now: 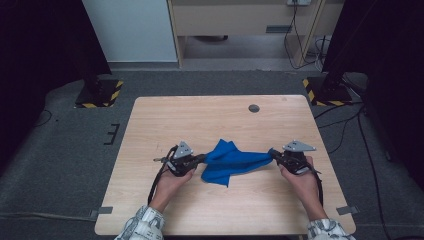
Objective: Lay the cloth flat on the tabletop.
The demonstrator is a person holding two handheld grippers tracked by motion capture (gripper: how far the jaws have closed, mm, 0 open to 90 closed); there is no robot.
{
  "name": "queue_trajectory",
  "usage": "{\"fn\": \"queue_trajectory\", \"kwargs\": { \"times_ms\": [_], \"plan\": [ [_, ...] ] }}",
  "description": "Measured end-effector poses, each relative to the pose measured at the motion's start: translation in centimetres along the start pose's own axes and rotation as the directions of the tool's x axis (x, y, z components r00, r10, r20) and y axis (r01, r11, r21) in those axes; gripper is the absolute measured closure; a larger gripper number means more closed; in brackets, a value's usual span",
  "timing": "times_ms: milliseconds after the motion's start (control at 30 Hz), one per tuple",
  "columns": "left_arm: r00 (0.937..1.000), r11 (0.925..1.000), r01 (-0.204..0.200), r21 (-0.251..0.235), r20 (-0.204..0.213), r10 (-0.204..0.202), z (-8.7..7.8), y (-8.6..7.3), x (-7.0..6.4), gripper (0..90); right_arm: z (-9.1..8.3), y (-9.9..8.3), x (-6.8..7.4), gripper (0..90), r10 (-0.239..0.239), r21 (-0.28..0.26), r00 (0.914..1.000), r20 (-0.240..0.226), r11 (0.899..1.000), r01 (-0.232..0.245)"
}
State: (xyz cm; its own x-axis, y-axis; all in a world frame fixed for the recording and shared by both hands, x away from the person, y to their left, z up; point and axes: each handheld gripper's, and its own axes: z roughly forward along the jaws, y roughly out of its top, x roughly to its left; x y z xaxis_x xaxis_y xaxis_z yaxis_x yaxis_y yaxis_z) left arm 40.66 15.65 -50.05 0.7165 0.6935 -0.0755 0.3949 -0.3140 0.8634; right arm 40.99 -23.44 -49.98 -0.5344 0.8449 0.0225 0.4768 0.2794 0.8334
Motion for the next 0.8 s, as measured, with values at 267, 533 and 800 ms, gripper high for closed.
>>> {"fn": "queue_trajectory", "kwargs": {
  "times_ms": [267, 533, 800],
  "plan": [
    [0.9991, 0.9989, 0.013, -0.045, -0.039, -0.015, 0.5, 1.5, 0.2, 88.7, -0.4, 1.2, -0.2, 87.8, 0.018, -0.038, 0.9996, -0.02, 0.999, -0.019],
    [0.9976, 0.998, 0.007, -0.064, -0.068, -0.011, 0.5, 3.2, 0.4, 88.9, -0.9, 2.7, -0.4, 87.8, 0.01, -0.065, 0.9998, -0.017, 0.998, -0.011],
    [0.9955, 0.993, -0.003, -0.118, -0.095, -0.008, -0.9, 5.8, 0.7, 89.2, -2.3, 5.2, -0.6, 87.8, 0.01, -0.119, 0.9999, -0.013, 0.993, -0.012]
  ]
}}
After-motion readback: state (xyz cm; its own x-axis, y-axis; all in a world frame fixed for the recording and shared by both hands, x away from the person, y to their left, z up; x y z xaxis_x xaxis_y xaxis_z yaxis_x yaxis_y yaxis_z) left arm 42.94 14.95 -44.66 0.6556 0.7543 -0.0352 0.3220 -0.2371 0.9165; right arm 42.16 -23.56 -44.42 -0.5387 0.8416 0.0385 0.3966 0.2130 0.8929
